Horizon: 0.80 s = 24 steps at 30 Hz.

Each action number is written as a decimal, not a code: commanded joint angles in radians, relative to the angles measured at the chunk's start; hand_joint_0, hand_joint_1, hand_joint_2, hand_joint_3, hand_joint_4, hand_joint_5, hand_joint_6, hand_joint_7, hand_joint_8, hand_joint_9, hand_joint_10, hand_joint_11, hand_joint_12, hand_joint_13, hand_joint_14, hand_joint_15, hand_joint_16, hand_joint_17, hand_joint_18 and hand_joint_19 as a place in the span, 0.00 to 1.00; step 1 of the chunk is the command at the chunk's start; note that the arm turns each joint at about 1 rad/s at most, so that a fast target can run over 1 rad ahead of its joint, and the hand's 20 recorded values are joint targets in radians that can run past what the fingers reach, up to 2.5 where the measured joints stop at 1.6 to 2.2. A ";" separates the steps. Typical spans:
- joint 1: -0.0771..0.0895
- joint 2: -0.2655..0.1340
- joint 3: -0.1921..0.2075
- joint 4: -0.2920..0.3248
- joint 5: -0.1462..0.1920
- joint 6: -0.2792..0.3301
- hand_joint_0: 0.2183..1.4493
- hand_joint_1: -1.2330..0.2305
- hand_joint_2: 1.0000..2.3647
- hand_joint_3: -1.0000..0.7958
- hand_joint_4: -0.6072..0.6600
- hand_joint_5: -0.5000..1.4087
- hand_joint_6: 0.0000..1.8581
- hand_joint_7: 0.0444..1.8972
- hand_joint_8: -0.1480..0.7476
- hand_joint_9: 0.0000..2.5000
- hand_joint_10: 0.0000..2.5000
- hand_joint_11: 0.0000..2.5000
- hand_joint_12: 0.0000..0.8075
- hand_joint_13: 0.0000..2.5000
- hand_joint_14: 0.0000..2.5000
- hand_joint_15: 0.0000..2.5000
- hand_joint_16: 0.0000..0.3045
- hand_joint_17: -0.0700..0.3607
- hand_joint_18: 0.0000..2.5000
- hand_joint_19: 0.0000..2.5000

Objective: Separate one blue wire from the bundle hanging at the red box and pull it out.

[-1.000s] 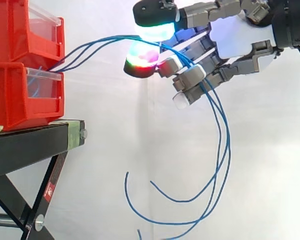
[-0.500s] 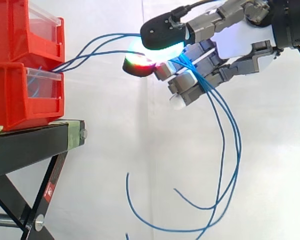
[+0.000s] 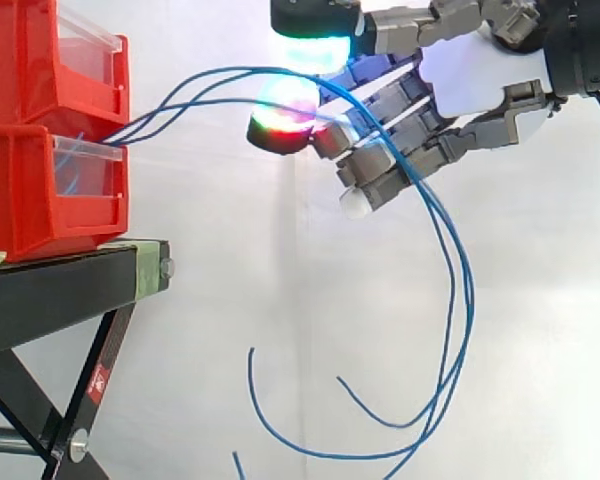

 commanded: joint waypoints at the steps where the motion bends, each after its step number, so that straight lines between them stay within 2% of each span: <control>1: 0.000 0.001 -0.001 0.000 0.000 0.000 0.25 0.41 0.00 0.30 0.62 0.14 0.49 0.44 0.54 0.39 0.00 0.59 0.55 0.40 0.05 0.63 0.18 0.45 0.31 0.26; 5: 0.000 0.001 -0.001 0.000 0.000 0.000 0.27 0.45 0.00 0.31 0.61 0.14 0.49 0.44 0.53 0.40 0.00 0.58 0.54 0.41 0.04 0.63 0.18 0.44 0.31 0.26; 13: 0.000 0.001 -0.001 0.000 0.000 0.000 0.32 0.38 0.01 0.37 0.59 0.14 0.49 0.44 0.52 0.40 0.00 0.58 0.51 0.43 0.01 0.64 0.17 0.43 0.31 0.26; 24: 0.000 0.001 -0.001 0.000 0.000 0.000 0.36 0.30 0.01 0.38 0.59 0.14 0.49 0.43 0.51 0.41 0.00 0.58 0.52 0.44 0.00 0.65 0.16 0.42 0.32 0.26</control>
